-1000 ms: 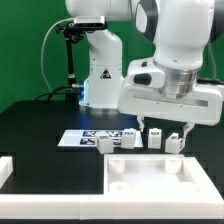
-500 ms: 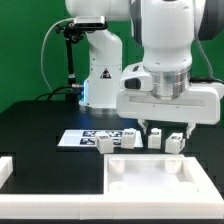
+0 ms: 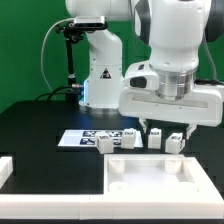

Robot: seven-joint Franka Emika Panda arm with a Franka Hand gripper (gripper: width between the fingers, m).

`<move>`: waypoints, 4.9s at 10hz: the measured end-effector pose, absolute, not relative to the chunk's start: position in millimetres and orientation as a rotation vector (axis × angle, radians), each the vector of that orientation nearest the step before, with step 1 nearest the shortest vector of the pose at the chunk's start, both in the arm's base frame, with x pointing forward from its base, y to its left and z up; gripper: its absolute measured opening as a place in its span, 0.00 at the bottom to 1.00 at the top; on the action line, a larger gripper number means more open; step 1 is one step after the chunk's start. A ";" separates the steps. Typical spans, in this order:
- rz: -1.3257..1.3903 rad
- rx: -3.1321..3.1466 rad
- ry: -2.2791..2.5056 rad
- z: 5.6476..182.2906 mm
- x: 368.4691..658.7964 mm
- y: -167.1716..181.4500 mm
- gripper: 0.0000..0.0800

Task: Assemble one leg

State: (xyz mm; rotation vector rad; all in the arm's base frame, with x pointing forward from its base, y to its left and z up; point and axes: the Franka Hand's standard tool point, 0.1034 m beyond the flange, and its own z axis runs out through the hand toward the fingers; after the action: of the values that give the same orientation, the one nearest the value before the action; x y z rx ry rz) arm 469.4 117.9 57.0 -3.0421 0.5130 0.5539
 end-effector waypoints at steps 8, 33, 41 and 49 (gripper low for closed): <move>0.926 -2.713 0.764 51.7 463.7 114.2 0.81; 1.194 -2.474 0.902 10.2 420.4 142.9 0.36; 0.664 -2.711 0.804 121.7 512.0 84.1 0.36; -0.089 -2.863 0.714 157.6 599.4 71.0 0.36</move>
Offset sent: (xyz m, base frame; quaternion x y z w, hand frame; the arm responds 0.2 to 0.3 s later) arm 0.0042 0.0021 0.0093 0.0921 -0.1990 0.0293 0.9752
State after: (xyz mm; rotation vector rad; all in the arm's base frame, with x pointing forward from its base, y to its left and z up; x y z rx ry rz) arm 599.4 71.0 157.6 -2.8628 0.7145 -0.0894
